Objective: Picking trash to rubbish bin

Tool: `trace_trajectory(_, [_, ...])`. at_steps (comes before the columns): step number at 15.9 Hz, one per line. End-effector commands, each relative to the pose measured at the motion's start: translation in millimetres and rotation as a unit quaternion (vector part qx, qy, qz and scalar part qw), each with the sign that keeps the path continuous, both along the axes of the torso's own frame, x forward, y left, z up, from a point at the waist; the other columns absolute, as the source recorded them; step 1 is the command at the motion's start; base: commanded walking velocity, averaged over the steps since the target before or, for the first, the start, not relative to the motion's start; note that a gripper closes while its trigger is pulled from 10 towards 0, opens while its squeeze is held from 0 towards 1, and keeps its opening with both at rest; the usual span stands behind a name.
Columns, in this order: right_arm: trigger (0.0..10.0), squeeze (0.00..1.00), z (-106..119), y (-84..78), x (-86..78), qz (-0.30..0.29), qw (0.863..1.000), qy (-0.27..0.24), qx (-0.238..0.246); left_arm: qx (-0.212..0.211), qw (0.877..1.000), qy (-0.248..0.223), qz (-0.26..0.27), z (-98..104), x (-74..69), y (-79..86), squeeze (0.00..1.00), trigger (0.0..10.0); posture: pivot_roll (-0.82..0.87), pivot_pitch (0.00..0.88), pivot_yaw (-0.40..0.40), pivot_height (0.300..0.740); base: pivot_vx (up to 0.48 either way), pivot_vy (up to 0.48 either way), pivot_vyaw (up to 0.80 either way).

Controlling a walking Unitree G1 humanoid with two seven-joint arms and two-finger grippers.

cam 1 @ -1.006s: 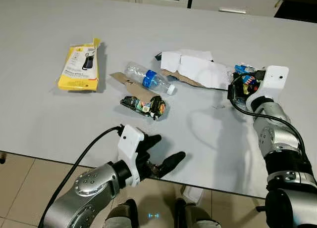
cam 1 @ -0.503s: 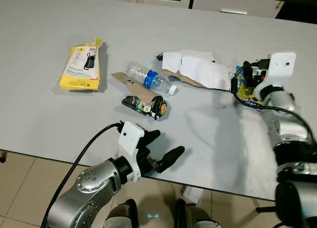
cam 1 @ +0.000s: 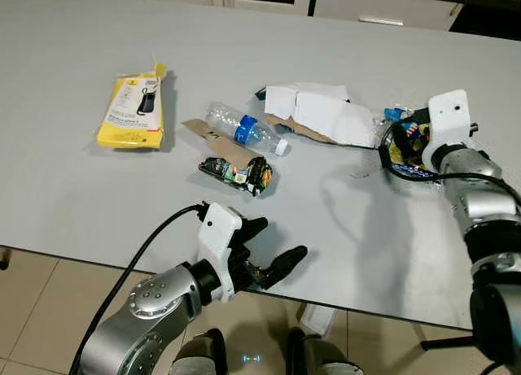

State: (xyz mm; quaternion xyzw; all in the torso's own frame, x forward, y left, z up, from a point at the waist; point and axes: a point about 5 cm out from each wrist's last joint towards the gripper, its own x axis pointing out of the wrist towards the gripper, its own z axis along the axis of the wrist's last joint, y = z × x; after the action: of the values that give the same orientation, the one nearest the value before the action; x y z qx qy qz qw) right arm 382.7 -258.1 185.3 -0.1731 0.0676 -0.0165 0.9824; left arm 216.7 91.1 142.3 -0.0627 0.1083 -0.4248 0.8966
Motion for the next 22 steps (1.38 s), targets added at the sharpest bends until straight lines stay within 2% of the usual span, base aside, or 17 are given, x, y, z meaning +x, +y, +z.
trace_trajectory(1, [10.0,1.0,-6,-6.3,-1.8,-0.004,1.0,0.026,-0.005,0.003,1.0,0.009,-0.009,-3,-5.2,0.1,0.0,10.0,-0.05,0.203,-0.005,0.74,0.0,0.0,0.0])
trace_trajectory(3, [10.0,1.0,-12,-8.0,-3.2,-0.005,0.999,0.046,0.001,0.006,1.0,0.012,-0.011,-4,-7.5,1.0,0.0,10.0,-0.05,0.208,0.0,0.74,0.0,0.0,0.0])
trace_trajectory(5, [10.0,1.0,-36,-8.3,-8.9,-0.005,0.995,0.092,0.039,0.008,1.0,0.017,-0.011,-5,-10.7,4.0,0.0,10.0,-0.03,0.215,0.008,0.74,0.0,0.0,0.0])
trace_trajectory(9, [10.0,1.0,-64,2.7,-16.0,0.012,0.986,0.139,0.086,0.012,1.0,0.019,-0.012,-3,-13.8,5.6,0.0,10.0,-0.02,0.222,0.016,0.74,0.0,0.0,0.0])
trace_trajectory(10, [6.7,0.73,-70,6.1,-17.5,0.015,0.985,0.144,0.095,0.013,1.0,0.02,-0.01,-3,-15.0,7.1,0.0,10.0,0.0,0.222,0.02,0.74,0.0,0.0,0.0])
trace_trajectory(11, [0.0,0.0,-74,9.1,-18.6,0.021,0.983,0.149,0.107,0.015,1.0,0.021,-0.008,-3,-15.8,8.2,0.0,10.0,0.0,0.222,0.02,0.74,0.0,0.0,0.0])
trace_trajectory(16, [0.0,0.0,-83,22.8,-21.0,0.056,0.977,0.16,0.126,0.023,1.0,0.021,-0.005,-2,-16.0,13.5,0.0,10.0,0.01,0.212,0.032,0.74,0.0,0.0,0.0])
trace_trajectory(22, [0.0,0.0,-84,21.6,-21.8,0.054,0.978,0.155,0.127,0.023,1.0,0.019,-0.003,-1,-14.4,14.1,0.0,10.0,0.01,0.204,0.032,0.74,0.0,0.0,0.0])
